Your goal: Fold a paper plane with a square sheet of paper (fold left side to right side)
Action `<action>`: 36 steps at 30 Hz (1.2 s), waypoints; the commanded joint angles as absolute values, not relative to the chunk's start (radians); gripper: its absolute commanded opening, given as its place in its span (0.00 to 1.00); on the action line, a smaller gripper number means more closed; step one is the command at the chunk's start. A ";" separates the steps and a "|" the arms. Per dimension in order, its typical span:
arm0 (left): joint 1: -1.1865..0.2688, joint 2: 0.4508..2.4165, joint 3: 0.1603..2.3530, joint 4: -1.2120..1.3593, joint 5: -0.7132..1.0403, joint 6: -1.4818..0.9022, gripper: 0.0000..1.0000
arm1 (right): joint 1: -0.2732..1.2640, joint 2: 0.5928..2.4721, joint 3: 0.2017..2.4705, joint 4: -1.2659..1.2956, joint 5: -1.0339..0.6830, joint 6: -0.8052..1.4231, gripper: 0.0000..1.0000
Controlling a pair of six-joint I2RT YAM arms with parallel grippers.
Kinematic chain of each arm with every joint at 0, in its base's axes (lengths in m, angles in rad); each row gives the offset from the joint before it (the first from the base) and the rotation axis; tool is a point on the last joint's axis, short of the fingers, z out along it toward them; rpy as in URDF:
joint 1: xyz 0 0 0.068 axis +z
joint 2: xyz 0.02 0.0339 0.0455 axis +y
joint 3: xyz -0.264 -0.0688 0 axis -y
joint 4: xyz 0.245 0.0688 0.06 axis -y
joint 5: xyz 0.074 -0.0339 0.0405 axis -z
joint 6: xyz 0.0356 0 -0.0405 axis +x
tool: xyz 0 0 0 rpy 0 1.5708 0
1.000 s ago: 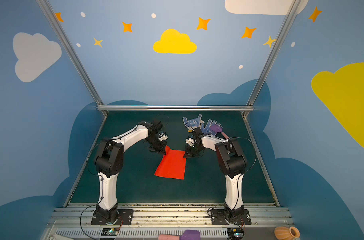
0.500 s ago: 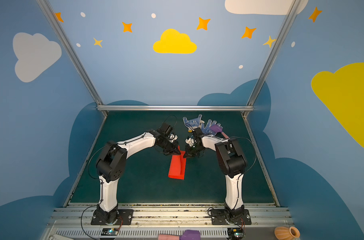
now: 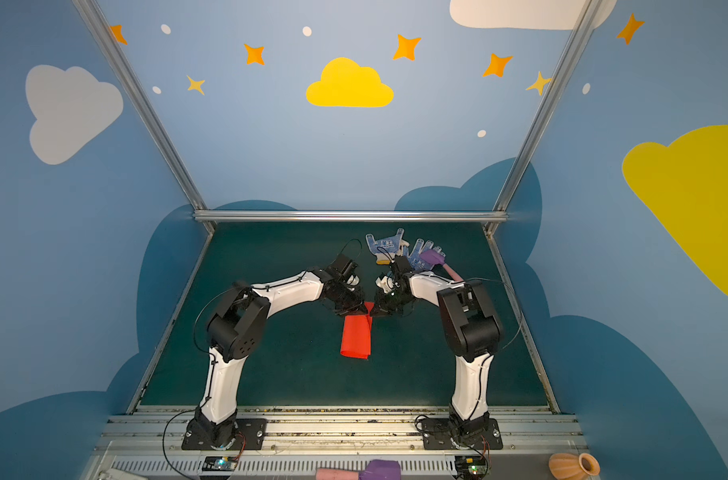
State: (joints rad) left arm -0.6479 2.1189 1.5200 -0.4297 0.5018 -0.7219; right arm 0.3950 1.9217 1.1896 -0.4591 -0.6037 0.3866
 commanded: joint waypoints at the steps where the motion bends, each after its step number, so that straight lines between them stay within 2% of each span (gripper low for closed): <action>1: -0.650 2.138 1.509 -0.413 0.482 -0.732 0.03 | 0.378 1.836 1.130 -0.421 -0.609 0.415 0.00; 12: -0.655 2.145 1.515 -0.435 0.480 -0.702 0.03 | 0.436 1.681 0.934 -0.264 -0.659 0.528 0.00; 26: -0.649 2.142 1.533 -0.455 0.509 -0.685 0.04 | 0.529 1.806 0.918 -0.212 -0.594 0.552 0.00; 28: -0.644 2.135 1.536 -0.456 0.524 -0.683 0.09 | 0.530 1.821 0.911 -0.207 -0.589 0.551 0.00; 31: -0.637 2.116 1.529 -0.444 0.551 -0.686 0.21 | 0.530 1.837 0.896 -0.193 -0.589 0.553 0.00; 36: -0.615 2.063 1.508 -0.419 0.587 -0.689 0.53 | 0.528 1.855 0.882 -0.176 -0.588 0.562 0.00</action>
